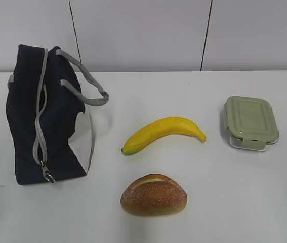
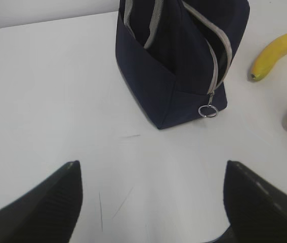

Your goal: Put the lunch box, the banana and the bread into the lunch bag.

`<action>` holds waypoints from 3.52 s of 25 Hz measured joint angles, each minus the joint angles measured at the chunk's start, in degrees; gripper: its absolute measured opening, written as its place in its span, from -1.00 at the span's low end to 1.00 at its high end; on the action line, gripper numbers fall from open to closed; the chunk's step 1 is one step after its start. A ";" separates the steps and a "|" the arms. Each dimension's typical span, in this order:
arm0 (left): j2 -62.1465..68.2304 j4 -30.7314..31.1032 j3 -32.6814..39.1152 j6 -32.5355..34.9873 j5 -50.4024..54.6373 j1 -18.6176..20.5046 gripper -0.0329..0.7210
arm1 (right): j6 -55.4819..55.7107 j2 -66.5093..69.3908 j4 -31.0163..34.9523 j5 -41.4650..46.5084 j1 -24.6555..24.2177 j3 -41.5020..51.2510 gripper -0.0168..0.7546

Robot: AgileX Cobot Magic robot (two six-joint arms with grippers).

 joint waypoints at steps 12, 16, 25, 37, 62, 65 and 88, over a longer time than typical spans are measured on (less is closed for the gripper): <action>0.00 0.00 0.00 0.00 -0.10 0.00 0.73 | 0.00 0.00 0.00 0.00 0.00 0.00 0.09; 0.27 -0.61 -0.33 -0.08 -0.67 0.00 0.69 | 0.00 0.00 0.00 0.00 0.00 0.00 0.10; 14.04 -8.60 -9.36 -0.08 -8.43 0.00 0.59 | 0.00 0.00 0.00 0.00 0.00 0.00 0.09; 51.71 -16.24 -31.44 -0.14 -11.15 0.00 0.41 | 0.00 0.00 0.00 0.00 0.00 0.00 0.09; 99.95 -18.72 -55.23 -1.80 -3.26 0.00 0.39 | 0.00 0.00 0.00 0.00 0.00 0.00 0.09; 100.95 -18.85 -55.23 -1.80 -4.38 0.00 0.23 | 0.00 0.00 0.00 0.00 0.00 0.00 0.09; 101.73 -21.97 -55.34 -1.41 -4.72 0.00 -0.95 | 0.00 0.00 0.00 0.00 0.00 0.00 0.09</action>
